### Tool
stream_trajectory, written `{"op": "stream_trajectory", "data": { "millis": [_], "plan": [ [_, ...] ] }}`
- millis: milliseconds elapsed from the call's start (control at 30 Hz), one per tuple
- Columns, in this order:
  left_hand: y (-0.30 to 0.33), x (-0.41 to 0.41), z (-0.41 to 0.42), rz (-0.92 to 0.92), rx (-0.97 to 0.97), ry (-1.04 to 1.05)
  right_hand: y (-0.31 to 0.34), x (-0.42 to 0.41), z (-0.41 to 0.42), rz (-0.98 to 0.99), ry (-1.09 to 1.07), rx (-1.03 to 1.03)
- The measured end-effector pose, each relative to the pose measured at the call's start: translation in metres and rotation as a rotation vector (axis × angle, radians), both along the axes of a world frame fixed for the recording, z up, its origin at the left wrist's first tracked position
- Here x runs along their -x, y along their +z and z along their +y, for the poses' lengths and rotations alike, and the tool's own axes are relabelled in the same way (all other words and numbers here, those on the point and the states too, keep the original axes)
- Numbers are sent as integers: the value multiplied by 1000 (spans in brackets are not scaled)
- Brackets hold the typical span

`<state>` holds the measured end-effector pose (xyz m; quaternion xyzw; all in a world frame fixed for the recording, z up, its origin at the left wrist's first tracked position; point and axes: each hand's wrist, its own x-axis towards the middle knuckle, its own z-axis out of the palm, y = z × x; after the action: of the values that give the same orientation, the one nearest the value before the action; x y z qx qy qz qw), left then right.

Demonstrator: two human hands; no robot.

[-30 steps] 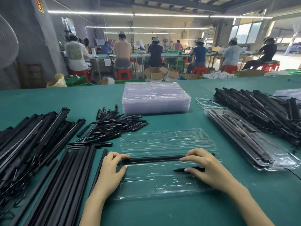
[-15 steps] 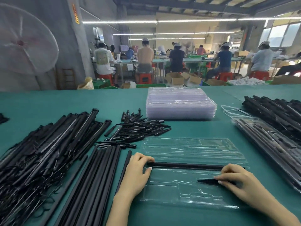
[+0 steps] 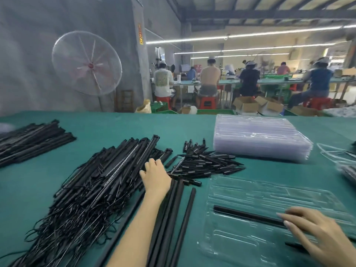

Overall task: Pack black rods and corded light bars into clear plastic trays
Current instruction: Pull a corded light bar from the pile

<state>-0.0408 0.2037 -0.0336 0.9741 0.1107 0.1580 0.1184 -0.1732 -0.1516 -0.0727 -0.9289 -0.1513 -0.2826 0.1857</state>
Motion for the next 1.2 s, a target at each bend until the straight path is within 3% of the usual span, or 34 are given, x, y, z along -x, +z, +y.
{"op": "stream_trajectory", "data": {
  "millis": [100, 167, 267, 433, 567, 667, 800, 933, 1000, 1100, 1200],
  "plan": [
    [-5, -10, 51, 41, -131, 196, 15, -29, 56, -30, 142, 108],
    [-11, -13, 78, 83, -173, 270, 21, -50, 91, 68, 227, 181],
    [-14, -21, 102, 113, -194, 200, 28, -85, 141, 247, 335, 252],
    [-7, -30, 117, 158, -159, 149, 35, -123, 215, 265, 480, 118],
    [-4, -25, 117, -82, 78, 86, 40, -136, 255, 329, 524, -163],
    [6, -16, 100, -317, 260, 5, 47, -139, 277, 511, 530, -534],
    [9, 6, 78, -429, 100, -35, 62, -146, 304, 872, 583, -1104],
    [2, 26, 68, -377, 20, -182, 75, -151, 328, 967, 595, -1329],
    [2, 31, 71, -270, 130, -276, 75, -150, 333, 971, 543, -1404],
    [4, 37, 77, -187, 347, -423, 73, -147, 329, 906, 493, -1335],
    [8, 44, 76, -173, 402, -516, 74, -142, 327, 898, 549, -1406]
  ]
}}
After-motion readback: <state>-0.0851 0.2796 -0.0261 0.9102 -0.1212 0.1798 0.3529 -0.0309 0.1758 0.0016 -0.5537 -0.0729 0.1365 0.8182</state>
